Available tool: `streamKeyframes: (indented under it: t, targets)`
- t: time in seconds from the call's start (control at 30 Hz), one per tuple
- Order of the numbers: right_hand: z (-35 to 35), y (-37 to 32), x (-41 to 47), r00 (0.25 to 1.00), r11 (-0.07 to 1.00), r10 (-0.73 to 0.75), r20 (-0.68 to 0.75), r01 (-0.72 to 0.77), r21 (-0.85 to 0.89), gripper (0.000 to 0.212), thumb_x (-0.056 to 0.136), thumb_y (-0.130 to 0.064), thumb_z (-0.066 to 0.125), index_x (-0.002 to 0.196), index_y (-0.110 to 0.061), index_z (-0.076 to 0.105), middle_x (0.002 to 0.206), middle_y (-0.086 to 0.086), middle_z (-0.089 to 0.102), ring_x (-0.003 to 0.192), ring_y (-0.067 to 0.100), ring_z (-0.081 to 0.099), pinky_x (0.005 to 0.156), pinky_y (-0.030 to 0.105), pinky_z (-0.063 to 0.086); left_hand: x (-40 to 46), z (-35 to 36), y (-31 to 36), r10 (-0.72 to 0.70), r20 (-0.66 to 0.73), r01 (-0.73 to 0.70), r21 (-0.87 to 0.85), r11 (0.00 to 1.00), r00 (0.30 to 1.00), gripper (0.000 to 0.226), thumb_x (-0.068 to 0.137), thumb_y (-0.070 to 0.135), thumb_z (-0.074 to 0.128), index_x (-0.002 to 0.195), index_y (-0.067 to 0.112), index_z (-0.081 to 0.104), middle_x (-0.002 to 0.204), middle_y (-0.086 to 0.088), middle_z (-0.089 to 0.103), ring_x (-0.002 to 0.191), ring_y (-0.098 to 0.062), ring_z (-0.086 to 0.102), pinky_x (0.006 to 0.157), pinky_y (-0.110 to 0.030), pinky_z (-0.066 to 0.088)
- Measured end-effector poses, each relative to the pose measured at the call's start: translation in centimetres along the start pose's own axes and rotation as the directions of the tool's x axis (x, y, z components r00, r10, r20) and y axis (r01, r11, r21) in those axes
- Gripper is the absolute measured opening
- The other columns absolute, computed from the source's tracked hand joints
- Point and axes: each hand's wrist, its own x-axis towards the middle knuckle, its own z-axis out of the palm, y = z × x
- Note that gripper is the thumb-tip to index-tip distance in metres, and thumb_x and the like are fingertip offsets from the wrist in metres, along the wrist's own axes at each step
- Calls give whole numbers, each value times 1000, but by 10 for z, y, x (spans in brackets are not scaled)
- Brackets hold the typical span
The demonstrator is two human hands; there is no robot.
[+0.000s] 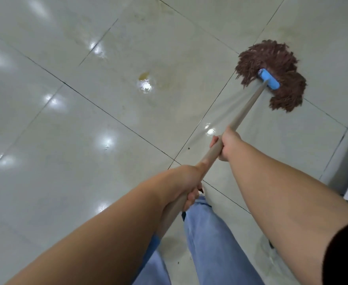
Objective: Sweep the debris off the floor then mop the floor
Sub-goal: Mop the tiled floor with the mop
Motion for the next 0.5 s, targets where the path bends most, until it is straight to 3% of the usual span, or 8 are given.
streamKeyframes:
  t: [0.17, 0.27, 0.37, 0.5]
  targets:
    - [33, 124, -50, 998, 998, 50, 39, -48, -52, 32, 97, -42, 33, 91, -14, 46, 43, 0, 49, 29, 11, 41, 45, 9, 40, -35, -46, -128, -39, -11, 39, 14, 999, 999, 58, 88, 65, 30, 74, 11, 45, 31, 5, 34, 24, -7, 29, 38, -7, 27]
    - [59, 202, -85, 997, 999, 51, 64, -52, 2, 33, 97, -44, 38, 101, -12, 47, 56, 3, 48, 37, 12, 44, 39, 11, 42, -64, -77, -206, -50, -52, 51, 3, 999, 997, 61, 86, 68, 33, 73, 11, 46, 32, 6, 35, 26, -7, 29, 36, -8, 26]
    - [77, 273, -117, 993, 996, 84, 86, -87, 31, 37, 97, -46, 39, 106, -11, 47, 60, 4, 47, 45, 13, 43, 44, 14, 41, -94, -99, -269, -98, -86, 98, -1, 995, 991, 57, 85, 66, 36, 72, 11, 44, 33, 5, 35, 27, -9, 28, 38, -9, 24]
    - [79, 320, -138, 992, 995, 95, 86, -97, 25, 36, 98, -46, 37, 92, -12, 46, 62, 5, 45, 41, 14, 42, 43, 13, 38, -109, -103, -312, -208, -74, 211, 33, 977, 975, 53, 86, 64, 32, 75, 13, 41, 34, 5, 35, 28, -10, 29, 41, -10, 26]
